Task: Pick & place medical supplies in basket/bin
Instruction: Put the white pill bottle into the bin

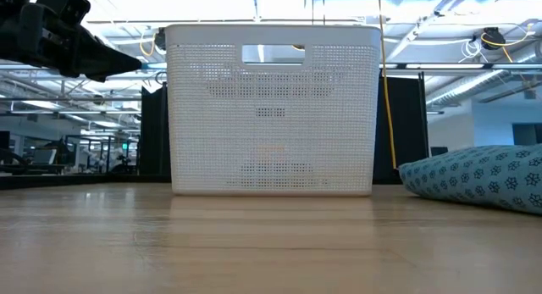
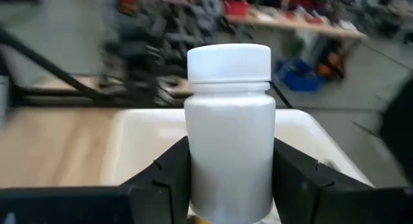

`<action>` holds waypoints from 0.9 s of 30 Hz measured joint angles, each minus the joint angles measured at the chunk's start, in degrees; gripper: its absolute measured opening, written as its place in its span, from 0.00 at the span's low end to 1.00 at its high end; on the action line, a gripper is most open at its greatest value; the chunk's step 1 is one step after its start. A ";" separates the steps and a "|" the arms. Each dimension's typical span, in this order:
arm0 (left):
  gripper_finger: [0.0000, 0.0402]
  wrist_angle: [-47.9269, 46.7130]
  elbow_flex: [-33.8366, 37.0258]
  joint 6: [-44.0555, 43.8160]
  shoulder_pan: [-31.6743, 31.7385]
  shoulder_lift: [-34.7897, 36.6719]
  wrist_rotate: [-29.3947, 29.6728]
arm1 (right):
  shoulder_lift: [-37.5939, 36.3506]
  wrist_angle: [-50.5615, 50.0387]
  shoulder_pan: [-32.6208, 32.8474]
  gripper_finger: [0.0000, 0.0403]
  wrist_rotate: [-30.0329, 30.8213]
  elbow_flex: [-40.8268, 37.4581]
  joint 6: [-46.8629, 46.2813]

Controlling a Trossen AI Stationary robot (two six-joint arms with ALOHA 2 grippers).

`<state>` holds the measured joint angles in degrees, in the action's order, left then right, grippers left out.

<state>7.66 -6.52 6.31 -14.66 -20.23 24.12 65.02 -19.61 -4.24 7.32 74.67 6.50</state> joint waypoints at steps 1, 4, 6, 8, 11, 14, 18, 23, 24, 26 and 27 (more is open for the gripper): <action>0.10 -0.02 0.00 0.13 0.00 0.00 0.00 | 2.39 -2.53 -1.93 0.38 -0.86 3.58 0.45; 0.10 -0.05 0.00 0.75 0.00 0.00 0.00 | 9.47 -7.85 -7.14 0.38 -5.47 12.14 2.32; 0.10 -0.07 0.00 0.88 0.00 0.02 0.00 | 13.88 -10.66 -10.04 0.38 -9.12 16.70 3.35; 0.10 -0.07 0.00 0.94 0.00 0.00 0.00 | 18.46 -12.20 -12.36 0.38 -11.18 20.60 3.95; 0.10 0.37 0.00 1.95 0.00 0.02 -0.02 | 24.77 -13.92 -14.96 0.38 -13.57 24.55 5.19; 0.10 0.35 0.00 2.43 0.00 0.00 0.00 | 30.06 -14.13 -16.51 0.38 -17.00 26.50 6.61; 0.10 0.35 0.00 2.58 0.00 0.02 0.00 | 36.07 -17.19 -17.52 0.38 -18.13 26.85 9.34; 0.10 0.33 0.00 2.97 0.00 0.00 0.00 | 42.71 -21.97 -17.87 0.38 -17.97 26.83 12.37; 0.10 0.33 0.00 3.00 0.00 0.00 0.00 | 43.97 -22.10 -17.86 0.38 -18.07 26.83 12.90; 0.10 0.33 0.00 2.99 0.00 0.02 0.00 | 45.95 -23.51 -17.70 0.38 -18.08 26.81 14.13; 0.10 0.33 0.00 2.99 0.00 0.02 0.00 | 46.97 -24.00 -17.40 0.38 -18.08 26.76 15.15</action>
<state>7.99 -6.52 9.30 -14.66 -20.21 24.12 111.99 -43.61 -21.64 -10.76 101.43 21.65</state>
